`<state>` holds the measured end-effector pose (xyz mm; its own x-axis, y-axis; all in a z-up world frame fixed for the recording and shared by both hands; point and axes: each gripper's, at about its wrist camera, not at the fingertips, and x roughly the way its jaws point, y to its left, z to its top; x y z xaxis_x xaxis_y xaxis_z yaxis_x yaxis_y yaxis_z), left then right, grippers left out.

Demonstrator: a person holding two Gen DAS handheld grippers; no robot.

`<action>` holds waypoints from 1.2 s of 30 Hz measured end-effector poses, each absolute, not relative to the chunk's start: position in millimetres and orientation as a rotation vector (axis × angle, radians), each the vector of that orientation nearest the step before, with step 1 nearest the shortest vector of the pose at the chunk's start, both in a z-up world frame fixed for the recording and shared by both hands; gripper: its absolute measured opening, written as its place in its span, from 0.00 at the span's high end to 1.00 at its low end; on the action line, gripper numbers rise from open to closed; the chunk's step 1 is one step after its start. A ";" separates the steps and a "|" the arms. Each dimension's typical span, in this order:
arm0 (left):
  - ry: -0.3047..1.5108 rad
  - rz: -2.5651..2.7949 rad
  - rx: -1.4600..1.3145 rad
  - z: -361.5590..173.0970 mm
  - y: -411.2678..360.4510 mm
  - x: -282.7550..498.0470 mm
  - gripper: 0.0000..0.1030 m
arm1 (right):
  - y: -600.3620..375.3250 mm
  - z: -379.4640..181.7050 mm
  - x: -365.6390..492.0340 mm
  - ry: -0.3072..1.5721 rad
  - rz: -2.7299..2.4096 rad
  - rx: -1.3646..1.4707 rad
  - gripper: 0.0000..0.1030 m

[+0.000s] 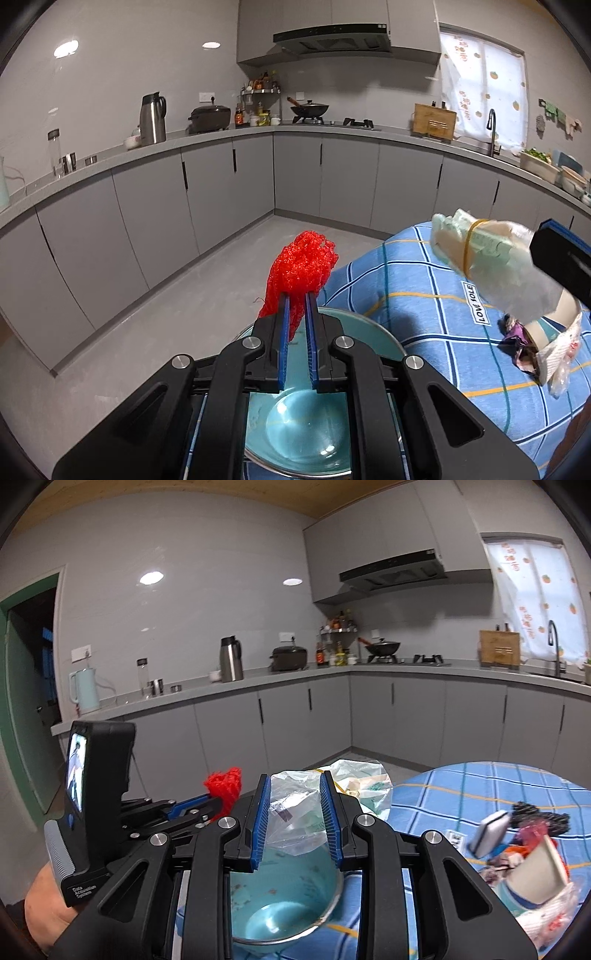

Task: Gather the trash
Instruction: 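Carry both held items over the bucket and open both tools to drop them, then grasp the white paper cup with the right tool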

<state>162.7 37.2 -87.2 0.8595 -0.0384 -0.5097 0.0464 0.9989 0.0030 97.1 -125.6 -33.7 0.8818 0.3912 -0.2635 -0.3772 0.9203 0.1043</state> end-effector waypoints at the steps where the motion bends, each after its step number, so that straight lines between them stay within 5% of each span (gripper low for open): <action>1: 0.536 -0.043 0.013 -88.4 38.5 163.1 0.91 | -122.4 -35.3 98.7 0.287 0.406 0.044 0.73; 18: 0.594 -0.051 -0.024 -111.0 47.2 175.2 0.88 | -103.8 -65.8 123.2 0.376 0.499 0.041 0.73; 20: 0.597 -0.044 -0.024 -112.5 48.8 176.4 0.82 | -103.7 -70.4 126.3 0.388 0.503 0.043 0.72; 22: 0.594 -0.035 -0.021 -112.5 49.0 177.2 0.61 | -103.0 -74.1 128.8 0.400 0.510 0.048 0.70; 30: 0.603 -0.010 -0.018 -115.7 53.2 178.6 0.53 | -112.3 -77.4 132.4 0.408 0.474 0.071 0.61; 36: 0.584 0.010 -0.017 -111.1 56.0 175.2 0.36 | -118.5 -79.2 129.4 0.420 0.450 0.069 0.57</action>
<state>175.2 56.0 -111.1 0.8343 0.0044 -0.5512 -0.0142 0.9998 -0.0136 129.4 -118.5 -79.2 0.8166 0.4357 -0.3785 -0.4074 0.8997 0.1565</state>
